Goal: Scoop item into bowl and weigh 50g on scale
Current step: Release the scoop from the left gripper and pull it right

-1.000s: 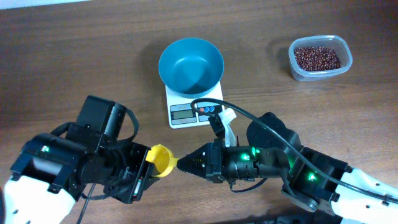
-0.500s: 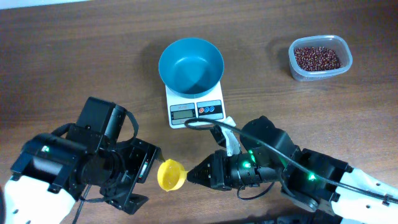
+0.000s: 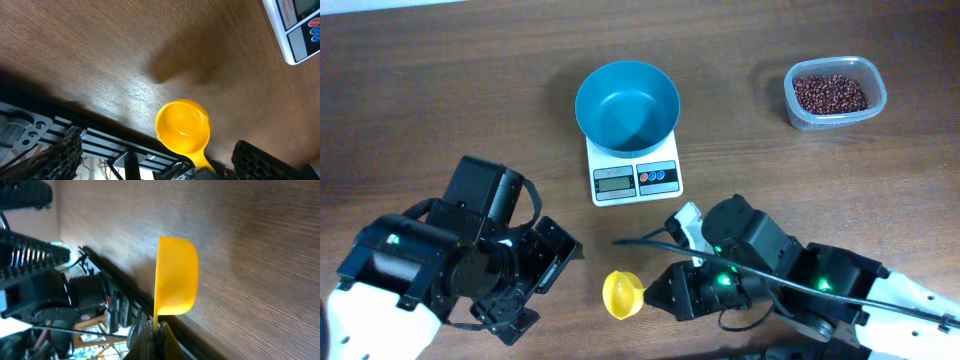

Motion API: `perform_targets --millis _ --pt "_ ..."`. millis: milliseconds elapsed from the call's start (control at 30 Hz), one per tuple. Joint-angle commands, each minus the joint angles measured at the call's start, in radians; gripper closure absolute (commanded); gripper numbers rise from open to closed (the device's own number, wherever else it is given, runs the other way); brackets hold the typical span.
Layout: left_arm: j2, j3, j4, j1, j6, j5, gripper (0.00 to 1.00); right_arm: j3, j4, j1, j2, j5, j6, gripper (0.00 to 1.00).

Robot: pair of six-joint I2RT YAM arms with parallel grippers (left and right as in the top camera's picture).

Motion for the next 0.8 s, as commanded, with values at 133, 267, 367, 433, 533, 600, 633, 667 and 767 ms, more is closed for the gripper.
perform_targets --millis 133,267,367,433,533,600,633,667,767 --pt "0.000 -0.003 -0.002 -0.003 0.016 -0.016 0.01 0.009 -0.388 -0.164 -0.403 0.142 -0.151 0.96" --pt "0.000 -0.003 -0.002 -0.003 0.016 -0.016 0.01 0.104 -0.566 -0.212 -0.632 0.153 -0.344 0.96" --pt "0.000 -0.003 -0.002 -0.003 0.016 -0.016 0.01 0.236 -0.574 -0.213 -0.667 0.245 -0.367 0.96" --pt "0.000 -0.003 -0.002 -0.003 0.016 -0.016 0.01 0.320 -0.587 -0.213 -0.667 0.318 -0.440 0.96" --pt "0.000 -0.003 -0.002 -0.003 0.016 -0.015 0.01 0.470 -0.667 -0.213 -0.667 0.549 -0.492 0.96" --pt "0.000 -0.003 -0.002 -0.003 0.016 -0.015 0.01 0.555 -0.725 -0.213 -0.667 0.626 -0.536 0.96" --pt "0.000 -0.003 -0.002 -0.003 0.016 -0.015 0.01 0.593 -0.755 -0.213 -0.667 0.672 -0.535 0.96" --pt "0.000 -0.003 -0.002 -0.003 0.016 -0.015 0.01 0.636 -0.787 -0.213 -0.667 0.712 -0.535 0.96" --pt "0.000 -0.003 0.005 -0.003 0.034 -0.018 0.01 0.719 -0.874 -0.212 -0.667 0.752 -0.535 0.96"
